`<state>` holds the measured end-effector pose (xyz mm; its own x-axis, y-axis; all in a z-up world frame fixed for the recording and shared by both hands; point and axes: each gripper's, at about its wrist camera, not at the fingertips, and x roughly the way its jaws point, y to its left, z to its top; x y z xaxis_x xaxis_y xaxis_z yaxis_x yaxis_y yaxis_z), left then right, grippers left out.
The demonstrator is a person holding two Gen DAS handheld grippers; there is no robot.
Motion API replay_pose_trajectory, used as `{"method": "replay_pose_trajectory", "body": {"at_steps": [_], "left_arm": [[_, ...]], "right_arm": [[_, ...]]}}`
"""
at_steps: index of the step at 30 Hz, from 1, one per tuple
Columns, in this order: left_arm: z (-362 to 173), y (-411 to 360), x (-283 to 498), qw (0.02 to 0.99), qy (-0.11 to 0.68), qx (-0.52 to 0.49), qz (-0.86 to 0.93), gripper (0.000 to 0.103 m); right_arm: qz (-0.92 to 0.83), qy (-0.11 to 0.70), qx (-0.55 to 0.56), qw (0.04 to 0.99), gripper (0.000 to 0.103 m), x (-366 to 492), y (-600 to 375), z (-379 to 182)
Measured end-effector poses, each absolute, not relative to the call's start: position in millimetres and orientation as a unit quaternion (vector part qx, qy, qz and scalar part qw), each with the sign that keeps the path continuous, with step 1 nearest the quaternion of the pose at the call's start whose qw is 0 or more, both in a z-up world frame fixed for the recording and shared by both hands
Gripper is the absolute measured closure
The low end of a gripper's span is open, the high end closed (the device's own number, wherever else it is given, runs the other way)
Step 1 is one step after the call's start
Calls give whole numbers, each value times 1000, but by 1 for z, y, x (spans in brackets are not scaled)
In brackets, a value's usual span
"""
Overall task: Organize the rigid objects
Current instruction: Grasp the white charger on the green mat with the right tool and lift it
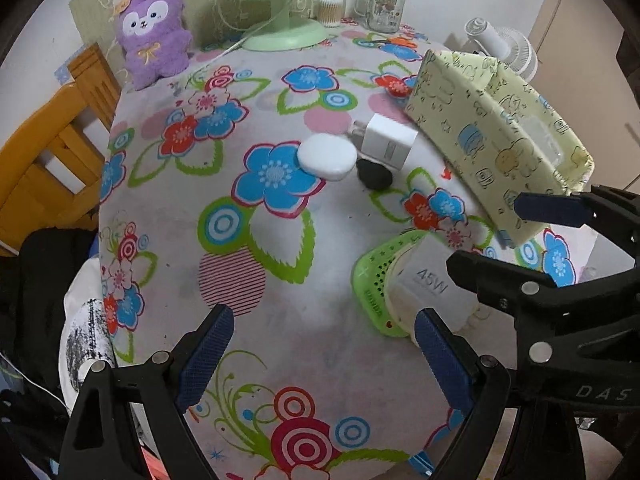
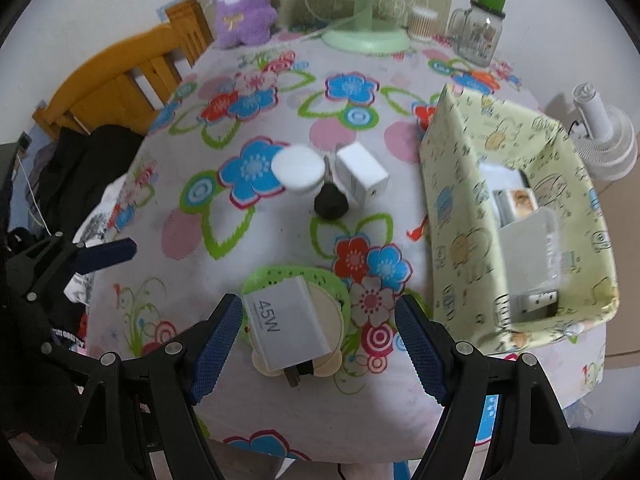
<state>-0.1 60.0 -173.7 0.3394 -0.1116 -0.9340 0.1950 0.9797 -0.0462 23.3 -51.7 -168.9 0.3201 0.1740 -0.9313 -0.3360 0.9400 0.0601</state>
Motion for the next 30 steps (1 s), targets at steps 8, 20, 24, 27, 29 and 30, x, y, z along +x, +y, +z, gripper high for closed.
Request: {"method": "replay_pose_trajectory", "body": {"at_steps": [8, 20, 24, 27, 29, 30], "left_arm": [[-197, 65, 1, 805, 587, 20, -87, 10], [-210, 65, -1, 793, 603, 50, -74, 10], [-212, 65, -2, 790, 606, 59, -73, 10], [-213, 65, -2, 788, 608, 61, -76, 10], [-212, 63, -2, 787, 608, 62, -82, 10], [-212, 62, -2, 787, 607, 64, -85, 10]], "right_arm": [[165, 573, -86, 798, 22, 25, -43, -191], [182, 587, -95, 783, 31, 24, -31, -209], [192, 598, -96, 772, 46, 22, -27, -216], [190, 592, -106, 776, 48, 21, -25, -216], [187, 590, -110, 778, 50, 21, -25, -216], [186, 591, -109, 777, 51, 21, -26, -215]]}}
